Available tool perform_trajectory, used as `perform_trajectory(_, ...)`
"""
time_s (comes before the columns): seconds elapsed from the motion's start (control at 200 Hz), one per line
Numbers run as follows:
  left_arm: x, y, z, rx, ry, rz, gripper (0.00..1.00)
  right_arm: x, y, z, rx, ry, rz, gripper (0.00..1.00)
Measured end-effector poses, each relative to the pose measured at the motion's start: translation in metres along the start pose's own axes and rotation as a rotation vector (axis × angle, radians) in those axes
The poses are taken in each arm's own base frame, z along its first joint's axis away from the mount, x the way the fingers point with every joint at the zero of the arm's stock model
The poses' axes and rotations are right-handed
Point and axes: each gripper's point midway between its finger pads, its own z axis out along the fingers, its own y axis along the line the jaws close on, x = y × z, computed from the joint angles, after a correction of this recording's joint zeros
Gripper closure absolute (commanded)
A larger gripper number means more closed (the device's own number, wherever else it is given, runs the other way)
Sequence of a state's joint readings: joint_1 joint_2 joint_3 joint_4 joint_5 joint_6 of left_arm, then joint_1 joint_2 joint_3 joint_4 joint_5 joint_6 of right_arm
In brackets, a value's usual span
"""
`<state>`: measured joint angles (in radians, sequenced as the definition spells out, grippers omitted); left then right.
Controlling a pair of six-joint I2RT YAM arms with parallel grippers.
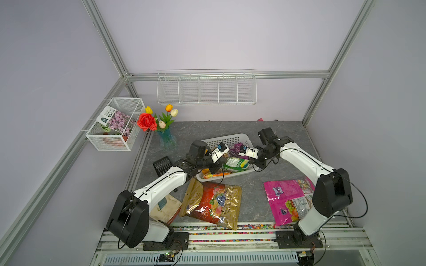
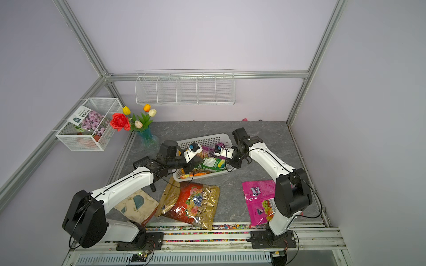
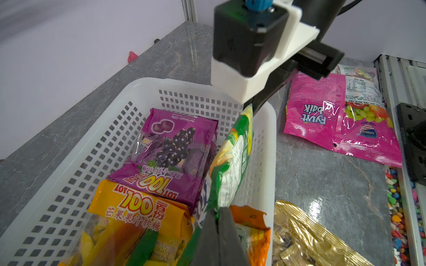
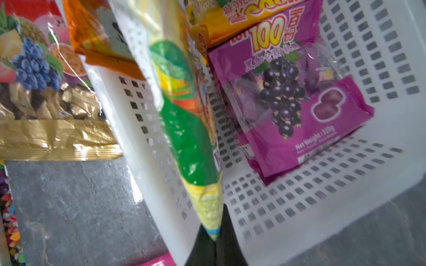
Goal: Put the candies in the basket
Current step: Place the candy in the basket.
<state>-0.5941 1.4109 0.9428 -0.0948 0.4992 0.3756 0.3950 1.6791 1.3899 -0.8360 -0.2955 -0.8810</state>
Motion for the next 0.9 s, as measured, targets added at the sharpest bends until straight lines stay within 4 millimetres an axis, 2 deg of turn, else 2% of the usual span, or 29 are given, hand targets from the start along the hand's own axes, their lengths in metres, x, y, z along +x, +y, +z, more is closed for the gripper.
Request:
perform_trajectory(0.145, 0.005, -0.008, 0.016, 0.03, 0.016, 0.004, 0.97, 0.008, -0.006, -0.011, 0.079, 0.085, -0.045, 1.0)
perform_trajectory(0.305, 0.023, -0.013, 0.032, 0.054, 0.065, -0.012, 0.91, 0.018, -0.011, -0.006, 0.136, 0.158, -0.082, 1.0)
perform_trajectory(0.355, 0.026, -0.012, 0.034, 0.052, 0.074, -0.017, 0.87, 0.019, -0.012, -0.005, 0.151, 0.178, -0.096, 1.0)
perform_trajectory(0.44, 0.03, -0.01, 0.035, 0.044, 0.087, -0.02, 0.75, 0.018, -0.018, -0.005, 0.192, 0.205, -0.128, 1.0)
perform_trajectory(0.54, 0.033, -0.01, 0.035, 0.039, 0.089, -0.039, 0.66, 0.014, -0.024, -0.004, 0.233, 0.214, -0.163, 1.0)
perform_trajectory(0.695, 0.035, -0.015, 0.028, 0.038, 0.086, -0.06, 0.61, 0.019, -0.028, 0.004, 0.266, 0.232, -0.204, 1.0)
perform_trajectory(0.82, 0.02, -0.017, 0.015, 0.029, 0.046, -0.047, 0.6, 0.023, -0.025, 0.006, 0.292, 0.225, -0.245, 1.0)
perform_trajectory(0.905, 0.009, -0.019, 0.006, 0.021, 0.018, -0.033, 0.59, 0.028, -0.017, 0.005, 0.308, 0.21, -0.263, 0.92)
